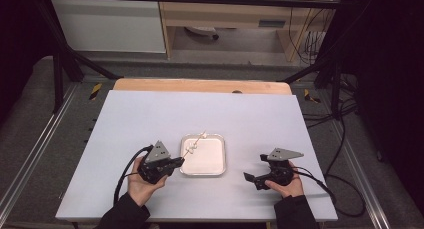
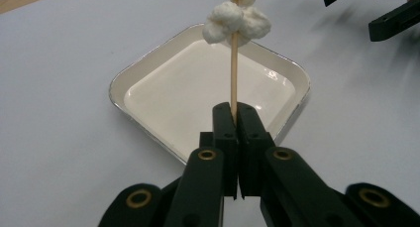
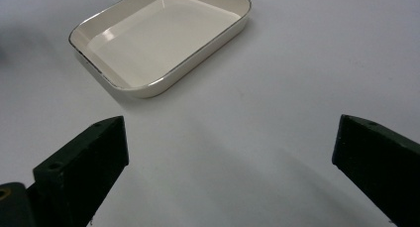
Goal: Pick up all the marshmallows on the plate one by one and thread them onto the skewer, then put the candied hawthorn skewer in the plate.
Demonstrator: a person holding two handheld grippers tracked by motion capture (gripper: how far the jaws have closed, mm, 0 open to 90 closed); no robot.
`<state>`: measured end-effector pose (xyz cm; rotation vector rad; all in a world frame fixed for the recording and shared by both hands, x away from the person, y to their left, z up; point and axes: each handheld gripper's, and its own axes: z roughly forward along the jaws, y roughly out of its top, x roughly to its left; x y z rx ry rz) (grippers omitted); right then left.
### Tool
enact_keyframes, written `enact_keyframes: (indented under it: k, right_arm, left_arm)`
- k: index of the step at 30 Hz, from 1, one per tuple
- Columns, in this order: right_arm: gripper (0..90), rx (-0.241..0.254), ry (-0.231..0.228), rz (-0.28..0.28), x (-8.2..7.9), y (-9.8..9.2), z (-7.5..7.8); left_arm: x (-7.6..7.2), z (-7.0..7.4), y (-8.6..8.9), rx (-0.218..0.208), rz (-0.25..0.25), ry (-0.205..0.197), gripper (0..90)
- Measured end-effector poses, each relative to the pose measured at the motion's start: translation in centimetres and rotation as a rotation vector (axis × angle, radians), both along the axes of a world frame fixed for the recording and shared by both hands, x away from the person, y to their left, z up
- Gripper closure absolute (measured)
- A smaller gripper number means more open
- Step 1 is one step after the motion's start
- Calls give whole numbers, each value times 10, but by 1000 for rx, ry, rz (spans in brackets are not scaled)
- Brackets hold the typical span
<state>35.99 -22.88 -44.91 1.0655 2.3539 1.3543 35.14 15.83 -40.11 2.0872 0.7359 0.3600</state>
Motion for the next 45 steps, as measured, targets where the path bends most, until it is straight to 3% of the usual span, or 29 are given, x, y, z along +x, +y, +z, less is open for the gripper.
enact_keyframes:
  k: [10, 16, 30, 40, 45]
  right_arm:
    - [15, -2, 2, -23, -5, -13, -2]
    - [15, 2, 3, -24, -6, -14, -3]
    - [14, 0, -1, -18, -7, -17, -4]
    - [14, 1, 6, -16, -7, -16, -5]
    - [14, 2, 13, -16, -7, -16, -5]
  left_arm:
    - [18, -10, -18, 36, 22, 45, 885]
    - [28, -21, -29, 91, 37, 86, 885]
    - [36, -37, -48, 223, 68, 149, 882]
    - [37, -36, -51, 247, 78, 145, 860]
    - [35, -32, -47, 228, 79, 124, 750]
